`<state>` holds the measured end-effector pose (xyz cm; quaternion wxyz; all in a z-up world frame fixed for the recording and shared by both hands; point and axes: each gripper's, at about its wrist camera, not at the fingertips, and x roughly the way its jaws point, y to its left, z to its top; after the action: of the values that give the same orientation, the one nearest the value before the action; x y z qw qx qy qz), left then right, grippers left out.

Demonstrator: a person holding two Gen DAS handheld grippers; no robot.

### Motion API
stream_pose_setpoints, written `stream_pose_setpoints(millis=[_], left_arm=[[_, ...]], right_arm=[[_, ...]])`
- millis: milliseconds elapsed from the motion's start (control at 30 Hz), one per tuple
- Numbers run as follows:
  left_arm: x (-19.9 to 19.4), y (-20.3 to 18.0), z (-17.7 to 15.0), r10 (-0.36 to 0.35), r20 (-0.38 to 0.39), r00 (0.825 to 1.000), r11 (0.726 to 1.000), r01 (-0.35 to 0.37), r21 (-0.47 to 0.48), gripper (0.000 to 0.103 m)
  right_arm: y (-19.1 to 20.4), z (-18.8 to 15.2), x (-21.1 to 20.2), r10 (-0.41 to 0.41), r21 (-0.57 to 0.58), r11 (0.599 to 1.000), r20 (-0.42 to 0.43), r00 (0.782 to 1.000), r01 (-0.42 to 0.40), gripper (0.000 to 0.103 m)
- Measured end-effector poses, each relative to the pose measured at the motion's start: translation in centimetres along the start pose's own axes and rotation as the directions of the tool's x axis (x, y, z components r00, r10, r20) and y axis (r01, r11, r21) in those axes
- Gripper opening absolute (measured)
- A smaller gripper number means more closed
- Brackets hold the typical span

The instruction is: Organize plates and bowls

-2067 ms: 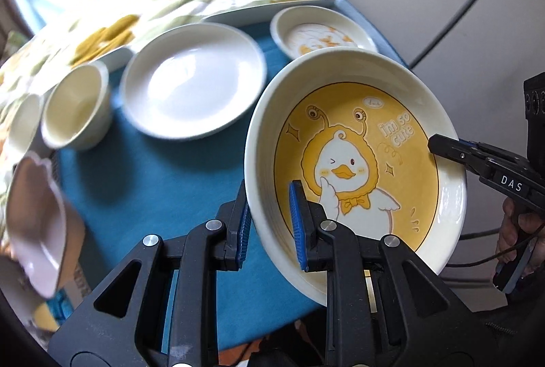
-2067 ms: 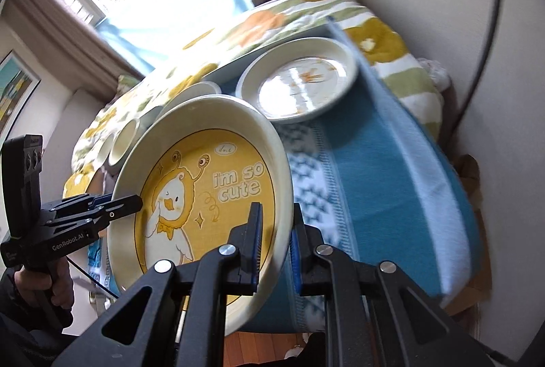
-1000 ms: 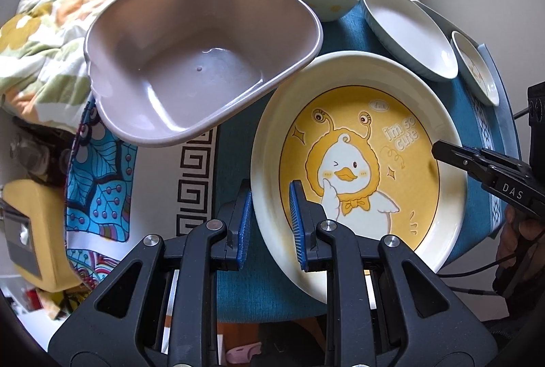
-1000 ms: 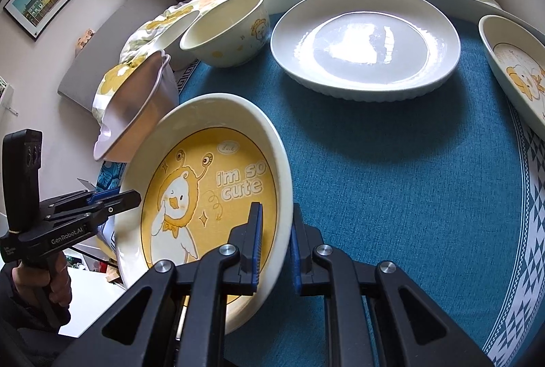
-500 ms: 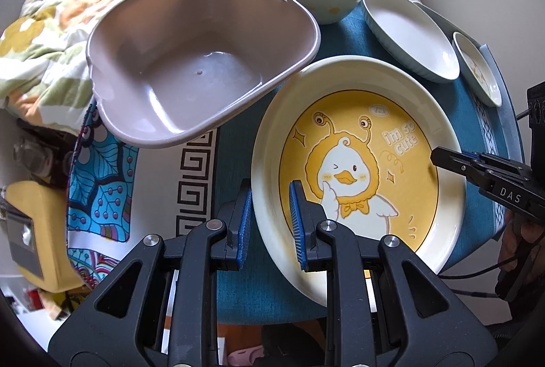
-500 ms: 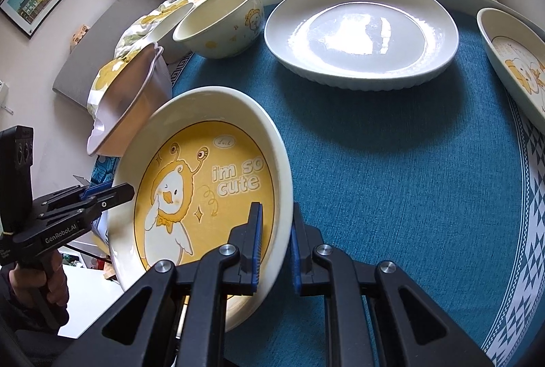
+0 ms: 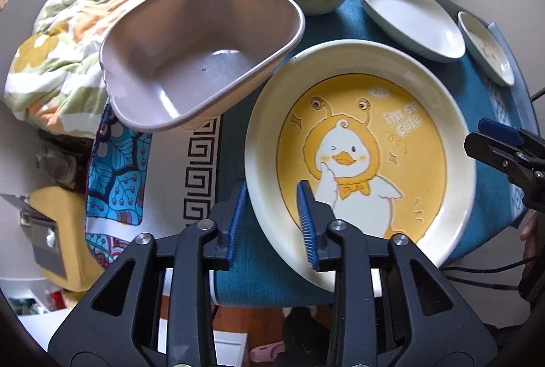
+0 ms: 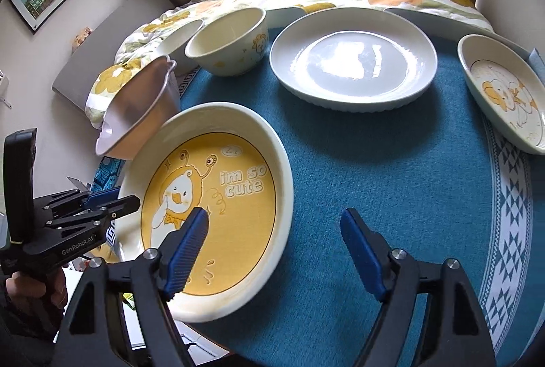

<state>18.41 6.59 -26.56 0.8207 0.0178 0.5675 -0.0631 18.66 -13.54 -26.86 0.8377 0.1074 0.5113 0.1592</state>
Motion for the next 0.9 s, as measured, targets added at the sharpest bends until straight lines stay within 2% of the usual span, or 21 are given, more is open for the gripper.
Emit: stream_pose_setpoints(millis=[33,100,133,433,500,600,800,900], left_arm=[[-0.5,-0.1,-0.2,-0.007,0.008,1.0,1.0,0.008,-0.01,0.055],[-1.9,-0.3,-0.4,0.001,0.047,0.999,1.0,0.0,-0.021,0.083],[-2.8,-0.5,-0.5,0.007,0.074,0.997,1.0,-0.006,-0.017,0.087],[-10.7,-3.3,0.1,0.002,0.196,0.981,0.998,-0.015,0.062,0.089],[-12.3,-4.1,0.7,-0.002,0.231,0.973,0.997,-0.016,0.077,0.096],[-14.1,-5.6,1.7,-0.01,0.289,0.957,0.996,-0.017,0.092,0.101],[-14.6,-8.7,4.8,0.001,0.311,0.95,0.997,-0.026,0.076,0.102],[-13.6,-10.6,6.7,0.022,0.304,0.952,0.998,-0.038,0.047,0.102]], right_arm=[[0.1,-0.1,-0.5,-0.002,0.001,1.0,0.007,1.0,0.002,0.076],[0.3,-0.3,-1.6,0.002,0.006,1.0,0.022,1.0,-0.002,0.076],[0.3,-0.5,-2.2,0.002,0.008,1.0,0.029,1.0,-0.002,0.076],[1.2,-0.3,-8.6,-0.031,0.018,0.999,0.143,0.989,0.029,0.078],[1.1,0.0,-10.2,-0.037,0.018,0.999,0.175,0.984,0.034,0.098],[0.6,1.1,-12.3,-0.053,0.004,0.999,0.237,0.97,0.054,0.101],[-2.6,4.6,-14.7,-0.06,-0.037,0.997,0.292,0.954,0.074,0.101],[-4.9,7.1,-14.5,-0.039,-0.073,0.995,0.288,0.957,0.062,0.101]])
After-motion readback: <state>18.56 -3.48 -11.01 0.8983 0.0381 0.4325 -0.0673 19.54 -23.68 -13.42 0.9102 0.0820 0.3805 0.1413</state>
